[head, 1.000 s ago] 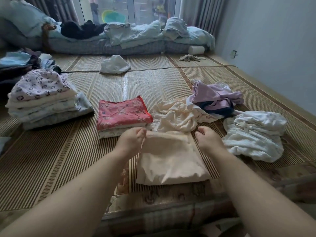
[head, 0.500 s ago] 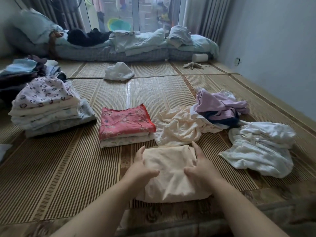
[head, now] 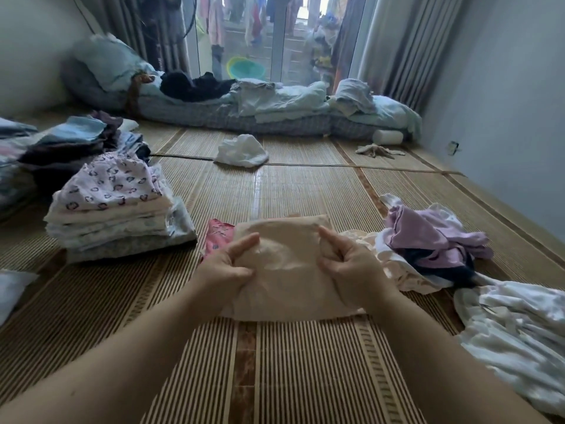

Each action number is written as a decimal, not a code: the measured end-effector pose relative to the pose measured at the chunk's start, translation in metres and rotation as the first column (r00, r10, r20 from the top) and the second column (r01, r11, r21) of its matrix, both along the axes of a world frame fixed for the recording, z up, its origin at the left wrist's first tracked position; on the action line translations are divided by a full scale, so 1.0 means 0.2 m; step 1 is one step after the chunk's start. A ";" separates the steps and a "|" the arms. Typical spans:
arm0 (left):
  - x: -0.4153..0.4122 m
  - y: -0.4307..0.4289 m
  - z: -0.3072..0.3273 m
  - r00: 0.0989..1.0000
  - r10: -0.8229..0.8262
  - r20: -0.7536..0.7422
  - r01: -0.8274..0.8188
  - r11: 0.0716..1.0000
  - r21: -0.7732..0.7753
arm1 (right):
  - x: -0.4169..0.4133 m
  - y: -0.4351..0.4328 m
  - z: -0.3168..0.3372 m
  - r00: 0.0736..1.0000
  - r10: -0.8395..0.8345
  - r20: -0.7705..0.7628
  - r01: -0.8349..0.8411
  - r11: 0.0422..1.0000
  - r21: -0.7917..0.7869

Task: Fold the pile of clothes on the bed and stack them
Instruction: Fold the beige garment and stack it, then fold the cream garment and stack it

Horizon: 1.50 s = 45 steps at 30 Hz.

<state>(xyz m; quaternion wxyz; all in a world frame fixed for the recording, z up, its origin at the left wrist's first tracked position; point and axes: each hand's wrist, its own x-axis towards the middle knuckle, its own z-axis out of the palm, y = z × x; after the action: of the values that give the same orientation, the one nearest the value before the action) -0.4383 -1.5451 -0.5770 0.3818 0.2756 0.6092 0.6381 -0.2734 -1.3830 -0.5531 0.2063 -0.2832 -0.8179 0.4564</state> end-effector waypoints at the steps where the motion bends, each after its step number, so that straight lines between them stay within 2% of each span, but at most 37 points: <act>1: -0.09 0.03 0.01 0.998 0.023 -0.056 -0.023 1.000 -0.012 | -0.10 0.03 0.01 1.000 0.002 0.000 -0.002 1.000 0.016; 5: -0.39 0.14 -0.01 0.980 0.080 -0.180 -0.095 0.993 -0.075 | -0.47 0.16 0.00 1.000 0.028 0.003 -0.028 0.998 0.052; 7: -0.49 0.18 -0.06 0.964 0.088 -0.253 -0.126 0.982 -0.140 | -0.59 0.21 -0.06 0.997 0.049 0.063 -0.053 0.996 0.066; 9: -0.56 0.22 -0.14 0.908 0.025 -0.419 -0.151 0.951 -0.271 | -0.68 0.25 -0.16 0.982 0.073 0.174 -0.085 0.995 0.060; 12: -0.57 0.27 -0.29 0.755 -0.170 -0.633 -0.243 0.824 -0.511 | -0.76 0.30 -0.31 0.893 0.082 0.443 -0.177 0.968 0.178; 14: -0.56 0.29 -0.36 0.724 -0.195 -0.662 -0.314 0.761 -0.568 | -0.79 0.33 -0.39 0.833 0.025 0.553 -0.189 0.952 0.242; 16: -0.56 0.30 -0.44 0.685 -0.238 -0.688 -0.322 0.749 -0.580 | -0.78 0.34 -0.46 0.775 -0.035 0.630 -0.149 0.960 0.237; 18: -0.58 0.29 -0.48 0.672 -0.293 -0.680 -0.307 0.725 -0.616 | -0.76 0.33 -0.50 0.745 -0.028 0.666 -0.147 0.967 0.206; 20: -0.57 0.27 -0.46 0.669 -0.315 -0.673 -0.318 0.697 -0.643 | -0.74 0.33 -0.50 0.760 -0.027 0.650 -0.147 0.966 0.212; 22: -0.53 0.26 -0.43 0.628 -0.320 -0.709 -0.351 0.697 -0.625 | -0.72 0.33 -0.47 0.788 -0.039 0.615 -0.164 0.949 0.270; 25: -0.43 0.24 -0.40 0.426 -0.395 -0.814 -0.333 0.768 -0.547 | -0.64 0.28 -0.42 0.840 0.022 0.542 -0.271 0.882 0.385; 27: -0.35 0.23 -0.40 0.273 -0.493 -0.826 -0.286 0.779 -0.559 | -0.57 0.23 -0.41 0.818 0.109 0.565 -0.410 0.799 0.440; 29: -0.29 0.23 -0.41 0.195 -0.570 -0.798 -0.278 0.748 -0.602 | -0.52 0.18 -0.44 0.773 0.157 0.614 -0.512 0.727 0.458; 31: -0.27 0.23 -0.42 0.180 -0.605 -0.775 -0.289 0.721 -0.630 | -0.50 0.11 -0.48 0.766 0.184 0.616 -0.517 0.745 0.421; 34: -0.31 0.21 -0.40 0.188 -0.614 -0.767 -0.313 0.702 -0.639 | -0.52 0.03 -0.51 0.803 0.189 0.566 -0.459 0.802 0.383; 40: -0.44 0.11 -0.34 0.214 -0.647 -0.732 -0.294 0.672 -0.680 | -0.57 -0.03 -0.50 0.811 0.270 0.519 -0.465 0.836 0.292; 42: -0.41 0.12 -0.32 0.234 -0.642 -0.730 -0.287 0.672 -0.683 | -0.52 0.01 -0.49 0.887 0.168 0.430 -0.345 0.860 0.376; 43: -0.37 0.14 -0.31 0.236 -0.630 -0.740 -0.287 0.682 -0.673 | -0.46 0.05 -0.49 0.925 0.065 0.375 -0.232 0.878 0.419; 45: -0.28 0.18 -0.31 0.210 -0.594 -0.776 -0.261 0.731 -0.630 | -0.31 0.14 -0.52 0.912 -0.172 0.373 -0.012 0.897 0.442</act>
<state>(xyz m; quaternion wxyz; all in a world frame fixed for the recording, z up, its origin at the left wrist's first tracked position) -0.4934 -1.5082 -0.6383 0.0618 0.5262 0.8480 0.0176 -0.3358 -1.3559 -0.6562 0.1104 -0.3519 -0.9109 0.1850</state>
